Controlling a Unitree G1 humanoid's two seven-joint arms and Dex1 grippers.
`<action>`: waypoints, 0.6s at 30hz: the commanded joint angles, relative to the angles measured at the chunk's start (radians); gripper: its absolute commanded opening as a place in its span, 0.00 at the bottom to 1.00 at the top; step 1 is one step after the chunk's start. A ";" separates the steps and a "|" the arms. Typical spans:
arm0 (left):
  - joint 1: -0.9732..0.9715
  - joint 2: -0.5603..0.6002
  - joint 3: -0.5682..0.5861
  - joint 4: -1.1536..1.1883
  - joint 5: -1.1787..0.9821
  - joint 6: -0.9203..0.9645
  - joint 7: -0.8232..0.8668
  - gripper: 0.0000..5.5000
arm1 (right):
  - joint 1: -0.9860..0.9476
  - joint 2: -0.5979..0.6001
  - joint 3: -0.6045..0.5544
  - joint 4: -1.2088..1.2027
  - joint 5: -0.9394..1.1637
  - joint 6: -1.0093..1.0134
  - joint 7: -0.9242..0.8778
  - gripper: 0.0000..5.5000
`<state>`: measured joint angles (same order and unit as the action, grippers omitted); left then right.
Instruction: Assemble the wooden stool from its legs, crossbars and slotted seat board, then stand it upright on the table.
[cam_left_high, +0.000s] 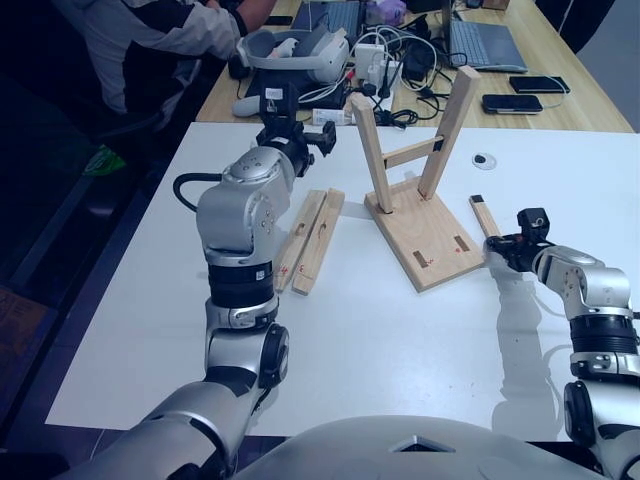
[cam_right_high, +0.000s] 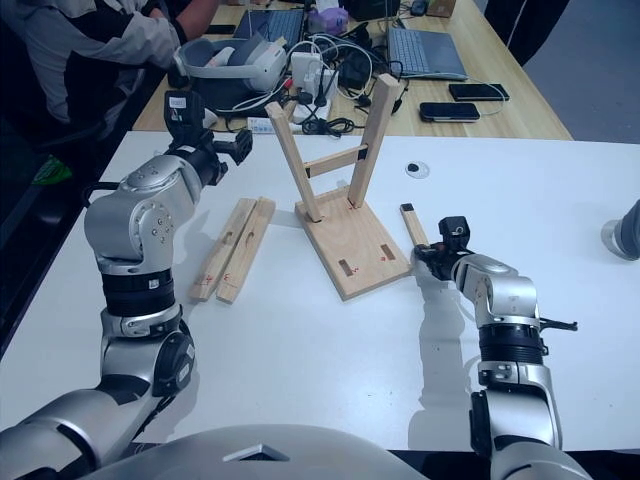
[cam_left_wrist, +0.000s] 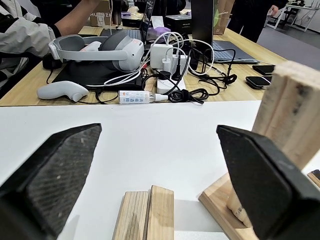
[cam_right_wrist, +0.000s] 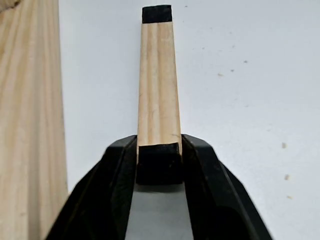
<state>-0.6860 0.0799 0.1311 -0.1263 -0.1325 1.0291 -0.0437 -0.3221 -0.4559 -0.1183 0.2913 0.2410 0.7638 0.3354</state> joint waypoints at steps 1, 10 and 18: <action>-0.038 0.018 0.024 0.025 -0.013 -0.013 0.001 0.78 | -0.037 0.005 -0.014 -0.002 -0.034 -0.043 -0.041 0.23; -0.060 0.043 0.044 0.042 -0.022 -0.037 -0.001 0.78 | -0.121 0.007 -0.027 -0.043 -0.061 -0.114 -0.079 0.23; -0.096 0.059 0.074 0.074 -0.042 -0.053 -0.001 0.78 | -0.237 -0.125 0.138 -0.086 -0.339 -0.433 -0.094 0.23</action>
<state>-0.7610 0.1216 0.2038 -0.0602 -0.1687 0.9845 -0.0450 -0.5300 -0.5512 -0.0223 0.2108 -0.0355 0.3938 0.2445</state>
